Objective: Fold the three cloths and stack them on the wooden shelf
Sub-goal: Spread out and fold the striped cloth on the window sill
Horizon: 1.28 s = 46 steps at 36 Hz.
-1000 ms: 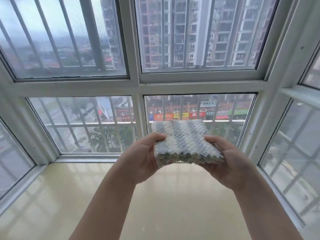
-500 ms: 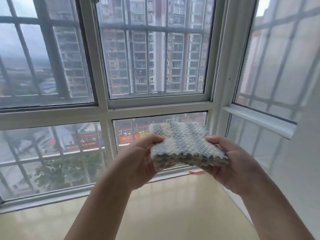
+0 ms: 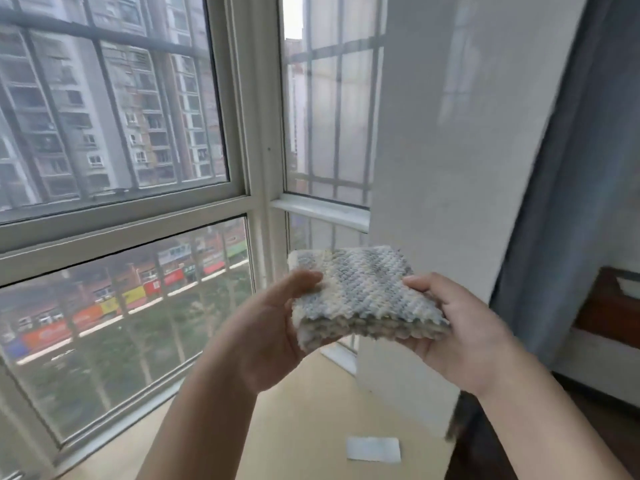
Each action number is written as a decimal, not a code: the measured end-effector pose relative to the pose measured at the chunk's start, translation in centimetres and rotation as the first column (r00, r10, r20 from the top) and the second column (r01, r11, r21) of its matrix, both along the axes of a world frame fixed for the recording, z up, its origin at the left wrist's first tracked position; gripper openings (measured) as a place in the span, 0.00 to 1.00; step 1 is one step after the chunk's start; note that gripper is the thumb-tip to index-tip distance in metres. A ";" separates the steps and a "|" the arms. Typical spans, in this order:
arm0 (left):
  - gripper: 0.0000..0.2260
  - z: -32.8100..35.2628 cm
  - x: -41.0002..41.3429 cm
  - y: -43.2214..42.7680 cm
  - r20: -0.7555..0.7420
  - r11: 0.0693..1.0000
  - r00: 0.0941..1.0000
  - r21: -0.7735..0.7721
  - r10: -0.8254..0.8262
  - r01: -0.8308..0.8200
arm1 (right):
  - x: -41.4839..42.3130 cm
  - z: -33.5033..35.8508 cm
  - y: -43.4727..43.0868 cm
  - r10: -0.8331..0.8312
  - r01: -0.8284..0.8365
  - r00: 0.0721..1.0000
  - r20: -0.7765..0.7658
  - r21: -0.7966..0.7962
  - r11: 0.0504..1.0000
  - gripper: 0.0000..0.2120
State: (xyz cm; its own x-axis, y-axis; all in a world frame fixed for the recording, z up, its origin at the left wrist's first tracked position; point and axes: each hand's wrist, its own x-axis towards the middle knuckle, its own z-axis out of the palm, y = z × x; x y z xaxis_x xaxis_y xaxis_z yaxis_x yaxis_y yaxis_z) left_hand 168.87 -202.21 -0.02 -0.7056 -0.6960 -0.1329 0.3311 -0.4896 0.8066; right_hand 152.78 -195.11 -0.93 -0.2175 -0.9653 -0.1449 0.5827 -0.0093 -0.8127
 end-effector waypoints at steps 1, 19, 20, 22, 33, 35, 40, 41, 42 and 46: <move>0.13 0.1 -0.9 0.1 0.005 1.000 1.000 -0.007 -0.030 0.030 | -0.9 0.0 0.6 -0.025 0.025 1.000 0.002 -0.005 1.000 0.08; 0.11 1.1 -28.0 8.2 -0.006 0.844 0.844 0.003 -0.536 0.536 | -21.9 0.5 15.9 -0.456 0.454 0.890 0.002 -0.098 0.886 0.13; 0.12 1.1 -30.1 9.0 -0.004 0.827 0.827 0.017 -0.562 0.562 | -23.6 0.6 17.1 -0.484 0.482 0.875 0.006 -0.104 0.870 0.13; 0.15 1.1 -34.2 10.6 0.007 0.797 0.797 0.020 -0.604 0.603 | -26.6 0.7 19.3 -0.552 0.550 0.834 0.013 -0.092 0.830 0.11; 0.15 0.4 -50.7 17.5 0.011 0.695 0.696 0.085 -0.718 0.714 | -40.1 0.1 26.9 -0.721 0.723 0.691 0.044 -0.031 0.691 0.15; 0.15 0.1 -53.2 17.7 0.025 0.671 0.672 0.091 -0.740 0.736 | -42.1 -0.4 27.4 -0.738 0.739 0.673 0.051 -0.012 0.674 0.17; 0.13 -1.4 -59.2 17.7 0.038 0.626 0.626 0.114 -0.779 0.771 | -47.2 -2.0 27.6 -0.789 0.789 0.610 0.070 0.033 0.613 0.19; 0.13 -1.8 -60.5 17.4 0.041 0.611 0.611 0.121 -0.790 0.782 | -48.4 -2.4 27.4 -0.799 0.798 0.597 0.071 0.048 0.600 0.20; 0.13 -2.2 -61.9 17.0 0.043 0.593 0.593 0.125 -0.804 0.795 | -49.6 -2.9 27.1 -0.807 0.804 0.587 0.067 0.066 0.591 0.22; 0.15 -3.7 -68.0 14.5 0.055 0.529 0.527 0.128 -0.848 0.839 | -54.8 -4.2 25.2 -0.838 0.830 0.542 0.072 0.116 0.546 0.25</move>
